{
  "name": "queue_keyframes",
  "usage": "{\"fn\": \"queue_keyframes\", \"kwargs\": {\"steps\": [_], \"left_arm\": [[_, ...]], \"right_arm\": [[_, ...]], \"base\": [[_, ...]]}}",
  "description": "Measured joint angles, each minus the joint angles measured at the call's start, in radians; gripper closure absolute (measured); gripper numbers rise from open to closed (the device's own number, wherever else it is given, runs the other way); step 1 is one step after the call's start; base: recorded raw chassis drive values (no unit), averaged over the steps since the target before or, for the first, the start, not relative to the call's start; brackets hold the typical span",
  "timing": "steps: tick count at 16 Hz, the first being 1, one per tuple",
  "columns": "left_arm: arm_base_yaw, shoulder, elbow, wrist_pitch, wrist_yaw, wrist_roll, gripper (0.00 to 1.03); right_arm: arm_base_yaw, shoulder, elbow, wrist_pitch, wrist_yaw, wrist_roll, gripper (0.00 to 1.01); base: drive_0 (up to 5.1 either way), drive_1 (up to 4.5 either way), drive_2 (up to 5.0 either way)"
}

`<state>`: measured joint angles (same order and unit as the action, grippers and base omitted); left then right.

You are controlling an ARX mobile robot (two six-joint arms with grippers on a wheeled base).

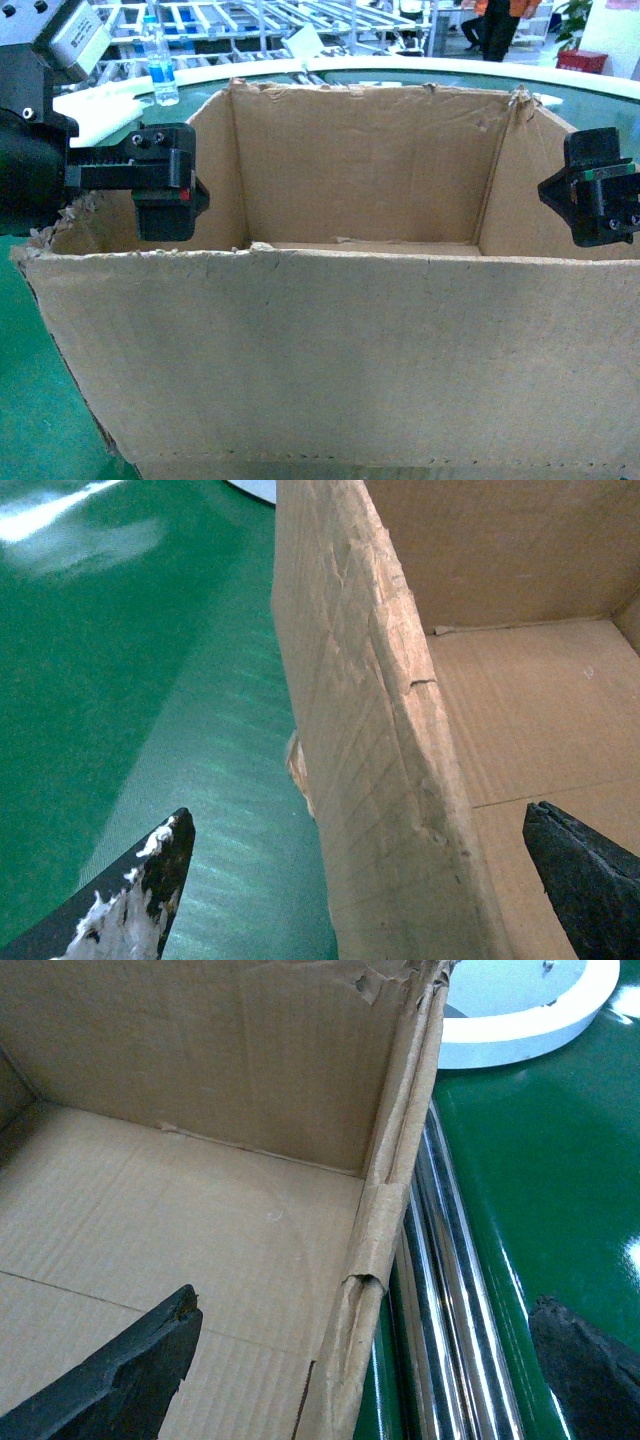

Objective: Sort boxes to right shelf from conveyor

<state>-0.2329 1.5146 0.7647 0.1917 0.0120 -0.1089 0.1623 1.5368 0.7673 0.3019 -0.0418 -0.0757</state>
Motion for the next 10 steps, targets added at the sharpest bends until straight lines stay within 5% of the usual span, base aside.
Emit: {"fn": "queue_keyframes", "kwargs": {"steps": [1,4,8,10], "left_arm": [[-0.021,0.000,0.012,-0.049,-0.010,-0.008,0.06],[-0.043,-0.001,0.013,-0.053,-0.087,0.004,0.37],[-0.045,0.000,0.019,-0.061,-0.074,-0.001,0.82],[-0.049,0.001,0.022,-0.061,-0.068,-0.024,1.00]], "right_arm": [[-0.006,0.006,-0.013,0.025,0.000,0.007,0.12],[-0.003,0.011,-0.017,0.038,-0.001,0.008,0.44],[0.005,0.020,-0.012,0.043,-0.001,0.014,0.88],[0.008,0.021,-0.010,0.051,0.000,0.042,0.97]], "base": [[0.0,0.00,0.0],[0.0,0.00,0.0],[0.0,0.00,0.0],[0.0,0.00,0.0]]}}
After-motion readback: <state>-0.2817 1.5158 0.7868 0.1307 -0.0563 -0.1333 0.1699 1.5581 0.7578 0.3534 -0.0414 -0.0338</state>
